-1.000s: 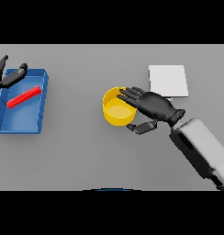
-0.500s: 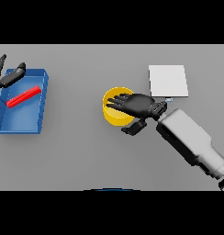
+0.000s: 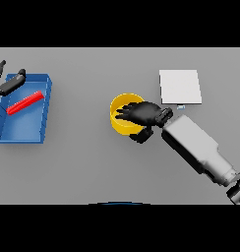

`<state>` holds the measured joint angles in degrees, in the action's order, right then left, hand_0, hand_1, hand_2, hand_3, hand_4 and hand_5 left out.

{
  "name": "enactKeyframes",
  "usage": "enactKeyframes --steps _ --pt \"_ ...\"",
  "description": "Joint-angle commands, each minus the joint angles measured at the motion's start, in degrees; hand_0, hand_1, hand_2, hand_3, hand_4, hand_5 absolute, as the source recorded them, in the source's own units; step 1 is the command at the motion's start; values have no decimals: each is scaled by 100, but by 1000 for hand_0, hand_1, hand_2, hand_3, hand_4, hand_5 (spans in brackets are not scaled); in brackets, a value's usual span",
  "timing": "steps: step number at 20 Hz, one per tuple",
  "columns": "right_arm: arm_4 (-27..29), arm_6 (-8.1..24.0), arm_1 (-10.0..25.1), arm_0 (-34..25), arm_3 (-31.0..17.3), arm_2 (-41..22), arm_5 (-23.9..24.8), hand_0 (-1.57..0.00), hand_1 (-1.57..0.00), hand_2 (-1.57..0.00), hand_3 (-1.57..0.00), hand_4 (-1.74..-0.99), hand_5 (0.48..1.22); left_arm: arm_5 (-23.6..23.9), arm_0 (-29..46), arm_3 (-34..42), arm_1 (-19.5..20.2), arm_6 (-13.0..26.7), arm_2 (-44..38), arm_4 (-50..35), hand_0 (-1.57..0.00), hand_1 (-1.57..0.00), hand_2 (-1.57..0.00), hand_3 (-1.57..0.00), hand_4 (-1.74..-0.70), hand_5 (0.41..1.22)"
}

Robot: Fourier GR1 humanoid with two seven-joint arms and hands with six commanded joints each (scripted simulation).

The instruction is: Pick up the red beaker and tilt it to pour out 1 green nut into yellow bowl. Pick up the yellow bowl and place it on the metallic measuring scale.

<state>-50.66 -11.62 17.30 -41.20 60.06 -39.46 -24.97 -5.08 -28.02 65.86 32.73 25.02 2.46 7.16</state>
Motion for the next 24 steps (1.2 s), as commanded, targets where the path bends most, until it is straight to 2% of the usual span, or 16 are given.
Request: enactKeyframes --steps 1,2,3,4,5,7,9,13,18,22,24 --pt "-25 -82 57 -15 -2 -11 38 -48 -60 -88 -130 -1261 809 9 -18 -22 2 -28 -8 5 1 1 1 1 -791 712" --pt "-30 -166 31 -19 -25 -26 71 -193 -183 -189 -215 -1309 891 -42 -41 -51 24 -84 -25 -24 1 1 1 1 -791 711" --pt "-35 -276 17 -31 -73 -44 112 -455 -407 -349 -322 -1363 957 -27 -48 -4 2 -39 3 -9 1 1 1 1 -789 710" --pt "6 -263 28 -16 8 -16 100 -678 -640 -594 -572 -1435 1010 -51 -44 -46 9 -111 -7 -21 1 1 1 1 -788 710" --pt "24 -338 37 -30 -15 -10 112 -857 -826 -789 -679 -1492 1052 -26 -61 -75 11 -81 -18 -8 1 1 1 1 -788 710" --pt "40 -421 58 -78 -1 -46 -29 -1114 -1094 -1071 -882 -1578 1113 -20 -53 -22 -37 -68 10 -19 1 1 1 1 -787 707" --pt "114 -373 84 -54 53 -8 -88 -1278 -1266 -1187 -1027 -1637 1152 -44 -47 -45 24 -89 4 6 1 1 1 1 -784 712" --pt "170 -274 150 -84 155 6 -245 -1451 -1446 -1330 -1171 -1698 1193 -56 -76 -88 33 -153 -17 -7 1 1 1 1 -785 712" --pt "312 -202 334 -135 474 113 -418 -1532 -1530 -1440 -1173 -1727 1212 -72 -57 8 87 -36 -32 -23 1 1 1 1 -775 706" --pt "485 104 609 -136 968 303 -746 -1555 -1554 -1491 -1153 -1735 1217 -55 -43 -58 6 -131 -1 -20 1 1 1 1 -776 702" --pt "518 350 698 -110 1229 391 -848 -1561 -1560 -1433 -1215 -1737 1219 -87 -91 -31 8 -127 -11 -57 1 1 1 1 -782 702"
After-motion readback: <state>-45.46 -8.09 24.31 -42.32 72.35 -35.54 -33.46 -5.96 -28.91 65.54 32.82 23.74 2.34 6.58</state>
